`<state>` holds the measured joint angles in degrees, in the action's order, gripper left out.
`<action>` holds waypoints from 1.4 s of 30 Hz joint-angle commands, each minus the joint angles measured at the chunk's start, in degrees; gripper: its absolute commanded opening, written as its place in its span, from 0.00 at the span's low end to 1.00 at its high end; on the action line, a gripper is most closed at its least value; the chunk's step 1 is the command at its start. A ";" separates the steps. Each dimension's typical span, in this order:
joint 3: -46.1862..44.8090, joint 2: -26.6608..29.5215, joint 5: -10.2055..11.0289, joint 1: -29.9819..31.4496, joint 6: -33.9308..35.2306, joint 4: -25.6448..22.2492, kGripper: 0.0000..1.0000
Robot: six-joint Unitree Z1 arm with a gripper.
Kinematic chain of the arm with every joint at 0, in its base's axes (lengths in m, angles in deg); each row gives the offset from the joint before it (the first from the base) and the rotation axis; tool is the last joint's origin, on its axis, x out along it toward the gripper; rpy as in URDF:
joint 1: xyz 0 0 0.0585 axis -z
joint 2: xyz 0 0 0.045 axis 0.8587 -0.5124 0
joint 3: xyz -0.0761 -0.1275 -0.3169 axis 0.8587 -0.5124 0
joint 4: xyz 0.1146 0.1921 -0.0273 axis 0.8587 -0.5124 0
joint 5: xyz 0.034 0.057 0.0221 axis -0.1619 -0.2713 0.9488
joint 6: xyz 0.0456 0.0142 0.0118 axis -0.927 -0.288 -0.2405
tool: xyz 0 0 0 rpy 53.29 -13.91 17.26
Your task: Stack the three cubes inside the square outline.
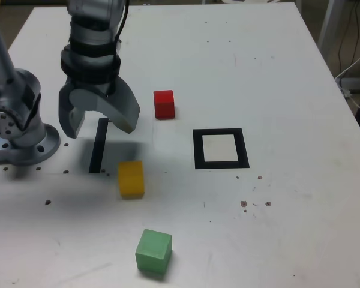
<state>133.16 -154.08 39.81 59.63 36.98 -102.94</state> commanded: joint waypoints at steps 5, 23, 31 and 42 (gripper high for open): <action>0.27 0.27 -0.01 -0.08 -0.10 -0.04 1.00; 3.02 -0.57 1.52 -0.07 -0.34 -0.47 1.00; 7.62 -2.39 3.70 -1.79 -0.95 -0.90 1.00; 14.90 -9.02 6.40 -10.17 -4.83 -0.94 0.99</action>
<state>146.92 -161.71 45.86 50.79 32.90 -103.74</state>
